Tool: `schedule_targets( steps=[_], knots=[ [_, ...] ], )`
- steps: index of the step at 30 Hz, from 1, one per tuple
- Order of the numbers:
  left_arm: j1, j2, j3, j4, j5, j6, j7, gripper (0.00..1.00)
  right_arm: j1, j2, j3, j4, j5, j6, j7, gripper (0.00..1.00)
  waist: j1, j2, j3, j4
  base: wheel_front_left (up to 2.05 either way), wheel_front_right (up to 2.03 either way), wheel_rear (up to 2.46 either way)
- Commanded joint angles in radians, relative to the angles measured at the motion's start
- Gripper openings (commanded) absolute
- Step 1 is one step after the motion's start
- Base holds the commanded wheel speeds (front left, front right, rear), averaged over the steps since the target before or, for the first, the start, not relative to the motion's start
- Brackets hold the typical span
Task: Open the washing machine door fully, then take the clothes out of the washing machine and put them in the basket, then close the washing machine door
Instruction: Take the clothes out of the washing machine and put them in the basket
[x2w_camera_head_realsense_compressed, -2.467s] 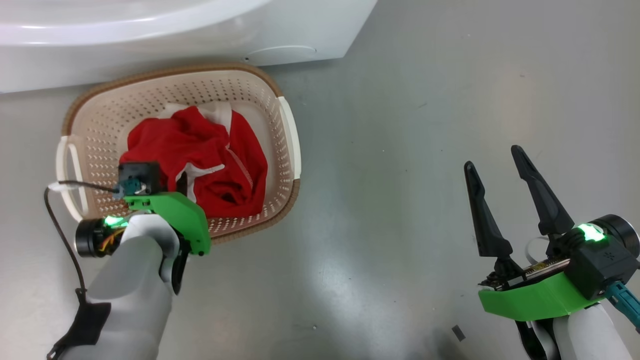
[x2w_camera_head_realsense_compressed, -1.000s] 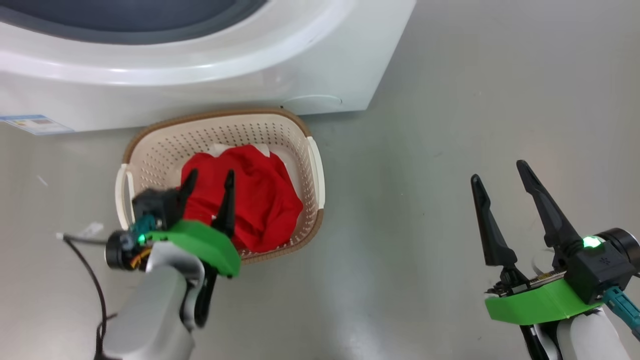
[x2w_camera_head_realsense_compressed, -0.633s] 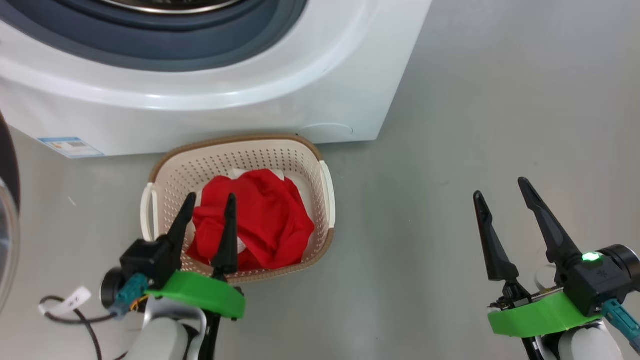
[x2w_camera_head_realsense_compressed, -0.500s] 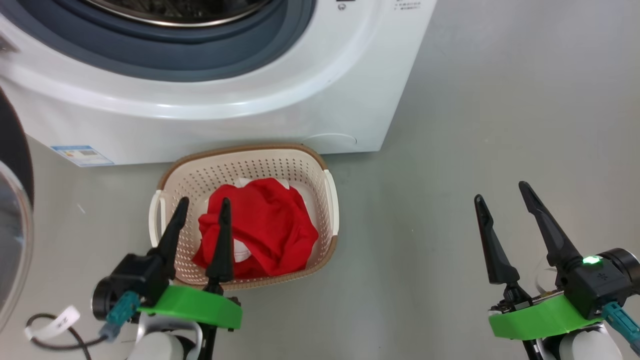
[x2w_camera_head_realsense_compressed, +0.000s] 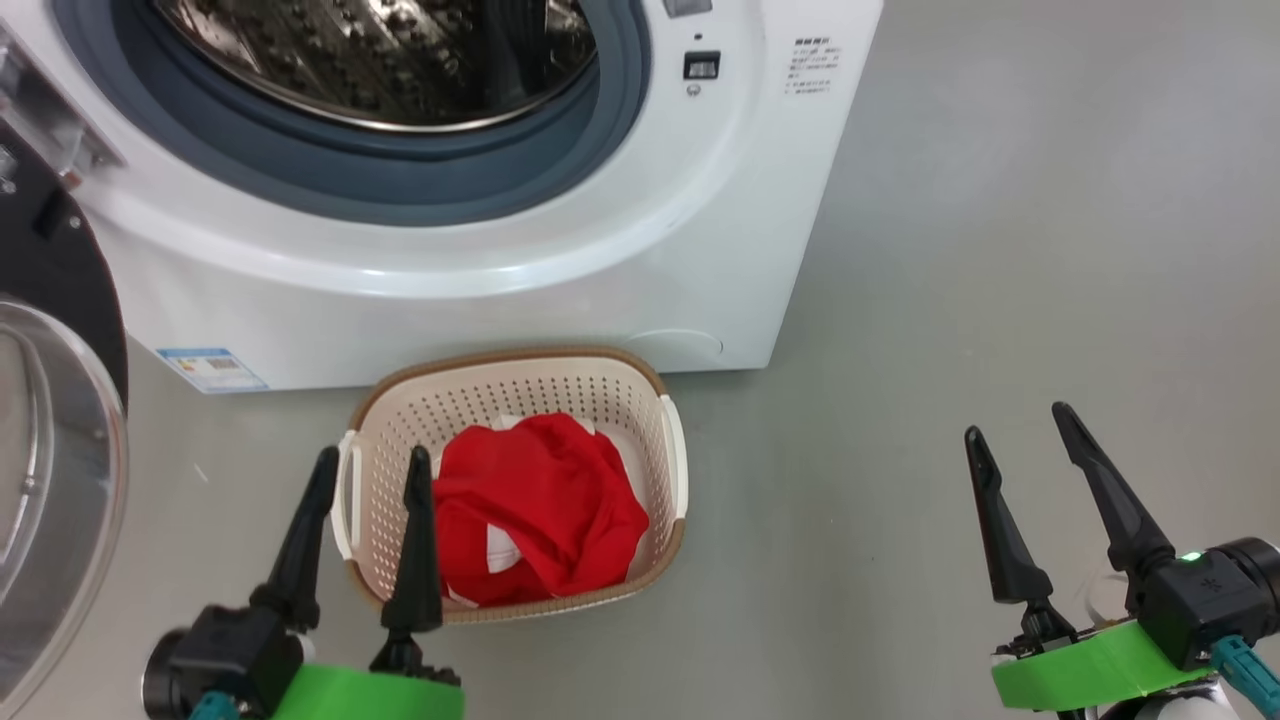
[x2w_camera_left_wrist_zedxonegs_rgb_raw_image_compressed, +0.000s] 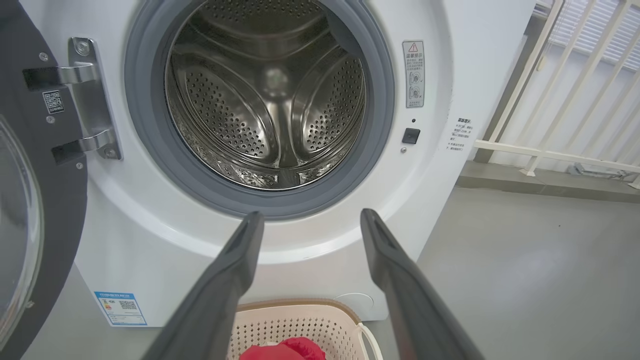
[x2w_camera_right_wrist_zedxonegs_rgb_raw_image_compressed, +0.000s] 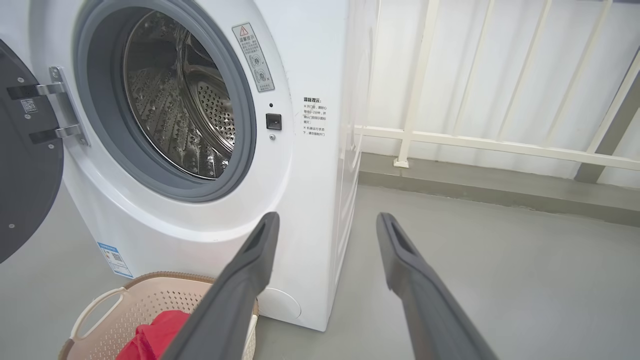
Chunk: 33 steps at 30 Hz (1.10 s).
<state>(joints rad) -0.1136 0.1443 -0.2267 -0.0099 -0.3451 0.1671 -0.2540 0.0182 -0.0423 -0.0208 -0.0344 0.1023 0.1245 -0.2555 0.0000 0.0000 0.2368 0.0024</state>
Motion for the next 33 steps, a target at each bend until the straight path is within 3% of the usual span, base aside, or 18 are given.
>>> schedule_targets(
  steps=[1, 7, 18, 33],
  knots=[
    [0.013, 0.015, 0.038, -0.039, -0.009, -0.006, -0.008, 1.0, 0.005, -0.008, 0.017, -0.025, -0.003, 0.006, -0.006, 1.0, 0.0, 0.0, -0.033, -0.005, 0.0, 0.0, 0.0],
    [0.056, 0.033, 0.038, -0.062, 0.007, -0.005, -0.008, 1.0, 0.04, -0.008, 0.0, -0.035, 0.002, 0.006, -0.006, 1.0, 0.0, 0.0, -0.068, -0.008, 0.0, 0.0, 0.0],
    [0.153, 0.068, 0.052, -0.095, 0.061, 0.046, -0.008, 1.0, 0.106, -0.008, -0.031, -0.061, 0.026, 0.006, -0.006, 1.0, 0.0, 0.0, -0.129, -0.029, 0.0, 0.0, 0.0],
    [0.245, 0.084, 0.051, -0.113, 0.059, 0.074, 0.013, 1.0, 0.171, -0.008, -0.025, -0.074, 0.031, 0.006, 0.013, 1.0, 0.0, 0.0, -0.233, -0.045, 0.0, 0.0, 0.0]
  ],
)
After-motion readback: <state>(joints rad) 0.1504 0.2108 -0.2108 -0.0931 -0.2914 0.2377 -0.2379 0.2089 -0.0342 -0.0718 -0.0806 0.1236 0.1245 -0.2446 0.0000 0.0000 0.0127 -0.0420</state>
